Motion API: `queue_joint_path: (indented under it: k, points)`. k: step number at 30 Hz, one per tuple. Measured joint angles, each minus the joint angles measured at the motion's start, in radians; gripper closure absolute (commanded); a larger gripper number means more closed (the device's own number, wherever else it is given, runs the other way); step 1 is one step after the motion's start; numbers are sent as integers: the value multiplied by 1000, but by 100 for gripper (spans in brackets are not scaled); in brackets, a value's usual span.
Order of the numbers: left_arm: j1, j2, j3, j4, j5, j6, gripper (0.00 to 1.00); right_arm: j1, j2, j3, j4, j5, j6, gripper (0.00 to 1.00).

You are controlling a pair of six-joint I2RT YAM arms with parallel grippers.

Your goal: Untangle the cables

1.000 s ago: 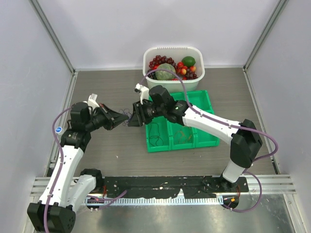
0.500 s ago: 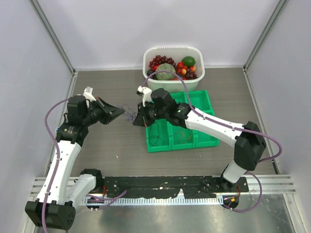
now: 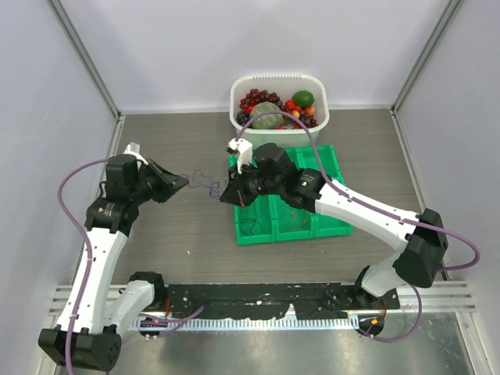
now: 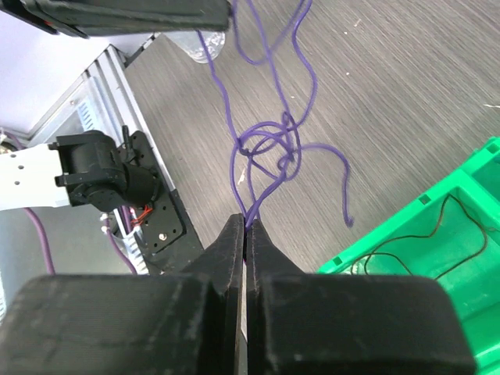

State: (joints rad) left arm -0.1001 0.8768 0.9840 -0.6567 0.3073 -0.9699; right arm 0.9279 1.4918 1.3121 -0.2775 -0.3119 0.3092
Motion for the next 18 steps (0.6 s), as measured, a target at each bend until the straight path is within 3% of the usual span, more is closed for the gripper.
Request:
queue_joint_path:
  k: [10,18]
  points:
    - [-2,-24,133,-132,-174,67,100,1,-7,-19,-84,48,-49,99]
    - [-3,-11,376,-240,-258,146,100,8,54,-47,-78,44,-57,99]
